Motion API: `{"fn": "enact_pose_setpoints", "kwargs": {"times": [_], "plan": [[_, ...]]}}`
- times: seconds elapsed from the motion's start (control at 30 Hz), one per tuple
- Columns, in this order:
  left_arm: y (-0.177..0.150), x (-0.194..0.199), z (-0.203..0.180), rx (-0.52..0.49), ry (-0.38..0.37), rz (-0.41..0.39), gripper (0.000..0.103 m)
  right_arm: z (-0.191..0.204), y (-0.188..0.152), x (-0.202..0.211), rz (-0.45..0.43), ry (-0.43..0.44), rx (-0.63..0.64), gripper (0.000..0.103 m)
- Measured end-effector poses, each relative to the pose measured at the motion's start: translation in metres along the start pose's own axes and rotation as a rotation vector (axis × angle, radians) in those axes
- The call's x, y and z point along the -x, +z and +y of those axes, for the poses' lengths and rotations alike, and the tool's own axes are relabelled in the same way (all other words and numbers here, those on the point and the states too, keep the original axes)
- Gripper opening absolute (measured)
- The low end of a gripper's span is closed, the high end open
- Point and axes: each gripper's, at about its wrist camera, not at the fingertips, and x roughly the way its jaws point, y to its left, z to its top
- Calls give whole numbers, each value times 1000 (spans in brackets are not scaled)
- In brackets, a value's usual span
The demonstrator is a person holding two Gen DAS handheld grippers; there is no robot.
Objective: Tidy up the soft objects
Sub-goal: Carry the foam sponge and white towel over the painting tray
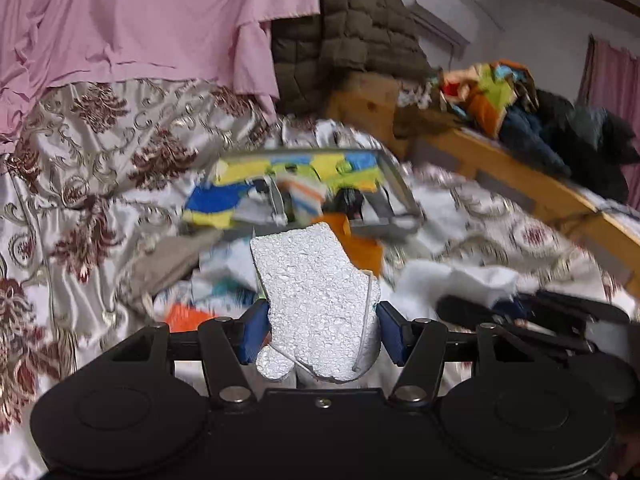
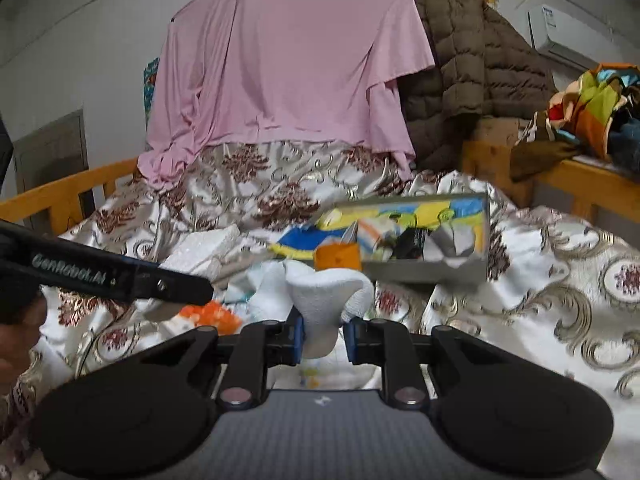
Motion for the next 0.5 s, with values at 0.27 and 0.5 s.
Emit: {"fn": "enact_pose_setpoints", "kwargs": {"times": [0.27,0.5], "plan": [[52,-43,16,17,36,-52,60,-28,45,-37,-48,7,30,22],[99,-112,27,26,27,-67,60,-66,88,-98,-36,-23,55,22]]}}
